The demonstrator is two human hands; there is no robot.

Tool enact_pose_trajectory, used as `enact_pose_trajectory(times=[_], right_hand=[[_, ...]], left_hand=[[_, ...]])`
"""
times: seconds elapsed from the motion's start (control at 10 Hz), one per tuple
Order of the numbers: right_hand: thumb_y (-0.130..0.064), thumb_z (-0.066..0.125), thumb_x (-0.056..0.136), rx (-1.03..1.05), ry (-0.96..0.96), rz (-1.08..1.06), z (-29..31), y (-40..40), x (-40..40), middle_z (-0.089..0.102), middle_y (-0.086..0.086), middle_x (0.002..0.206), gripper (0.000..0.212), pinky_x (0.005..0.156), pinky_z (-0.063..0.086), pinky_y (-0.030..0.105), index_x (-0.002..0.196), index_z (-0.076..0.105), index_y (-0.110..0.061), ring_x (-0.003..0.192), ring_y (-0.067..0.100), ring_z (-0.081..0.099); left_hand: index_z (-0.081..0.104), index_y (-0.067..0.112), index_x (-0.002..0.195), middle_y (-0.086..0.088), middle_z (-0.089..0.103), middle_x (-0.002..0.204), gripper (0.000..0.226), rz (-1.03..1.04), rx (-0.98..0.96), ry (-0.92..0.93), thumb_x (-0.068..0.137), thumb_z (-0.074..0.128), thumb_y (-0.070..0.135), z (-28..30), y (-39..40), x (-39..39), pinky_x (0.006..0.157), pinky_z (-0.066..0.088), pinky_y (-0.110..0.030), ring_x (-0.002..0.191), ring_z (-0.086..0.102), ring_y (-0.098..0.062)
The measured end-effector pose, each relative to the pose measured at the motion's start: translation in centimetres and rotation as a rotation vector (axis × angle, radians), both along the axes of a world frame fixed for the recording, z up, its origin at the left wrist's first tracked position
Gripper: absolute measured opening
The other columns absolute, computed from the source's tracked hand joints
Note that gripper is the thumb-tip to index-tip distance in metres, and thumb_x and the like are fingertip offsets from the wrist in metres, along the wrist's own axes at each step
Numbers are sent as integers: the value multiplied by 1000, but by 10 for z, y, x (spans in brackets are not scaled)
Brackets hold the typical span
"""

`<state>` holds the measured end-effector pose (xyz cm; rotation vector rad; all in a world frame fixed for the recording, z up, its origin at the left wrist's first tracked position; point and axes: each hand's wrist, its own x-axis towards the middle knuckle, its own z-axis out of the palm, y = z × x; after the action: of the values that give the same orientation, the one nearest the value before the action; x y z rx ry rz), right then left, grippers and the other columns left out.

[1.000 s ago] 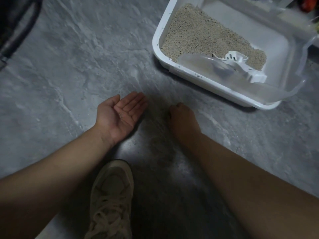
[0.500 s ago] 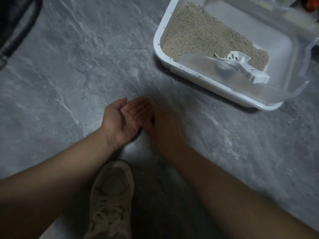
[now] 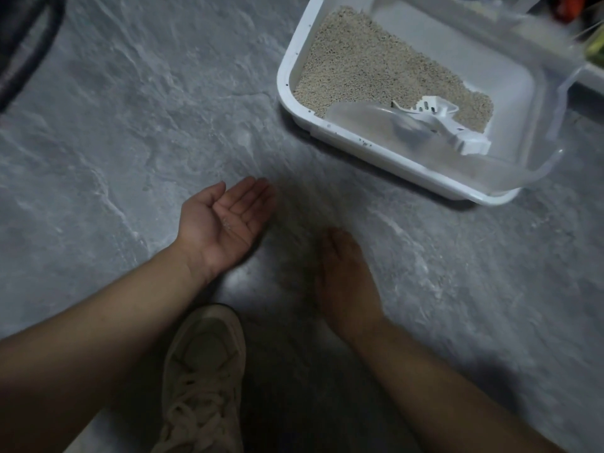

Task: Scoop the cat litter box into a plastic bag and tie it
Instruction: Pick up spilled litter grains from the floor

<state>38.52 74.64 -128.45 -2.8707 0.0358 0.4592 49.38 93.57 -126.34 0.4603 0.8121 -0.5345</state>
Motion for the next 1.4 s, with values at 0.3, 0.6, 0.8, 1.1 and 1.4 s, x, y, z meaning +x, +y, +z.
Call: enact_pose_trajectory(times=[0.3, 0.6, 0.8, 1.1, 1.4], right_hand=[[-36, 52, 94, -137, 16, 115, -17, 7, -10, 23, 25, 161, 74, 121, 12, 46, 153, 30, 4, 150, 37, 22], [-35, 44, 96, -74, -51, 36, -8, 13, 38, 42, 22, 150, 58, 113, 26, 46, 143, 49, -3, 134, 41, 41], [-31, 69, 81, 6, -76, 85, -2, 2, 68, 55, 22, 123, 53, 91, 44, 44, 126, 61, -5, 106, 41, 52], [-3, 69, 78, 116, -69, 246, -4, -1, 74, 60, 23, 79, 9, 56, 46, 37, 86, 72, 0, 72, 39, 62], [-12, 53, 96, -168, 61, 424, 15, 13, 74, 61, 21, 117, 31, 88, 46, 43, 124, 62, -3, 106, 40, 58]], left_hand=[[72, -6, 104, -23, 73, 115, 47, -10, 35, 15, 105, 38, 27, 3, -1, -2, 87, 59, -50, 100, 73, -40], [67, -5, 113, -23, 72, 116, 45, -9, 80, 29, 105, 37, 27, 8, 2, -6, 93, 56, -46, 104, 72, -40], [68, -5, 111, -23, 73, 115, 45, -1, 110, 35, 105, 36, 27, 10, 5, -6, 91, 56, -45, 101, 73, -39], [67, -5, 114, -23, 73, 116, 45, -16, 127, 40, 105, 36, 27, 9, 5, -8, 92, 58, -46, 104, 72, -39], [67, -5, 114, -24, 72, 116, 45, -28, 139, 32, 105, 36, 27, 7, 2, -10, 93, 57, -46, 105, 72, -40]])
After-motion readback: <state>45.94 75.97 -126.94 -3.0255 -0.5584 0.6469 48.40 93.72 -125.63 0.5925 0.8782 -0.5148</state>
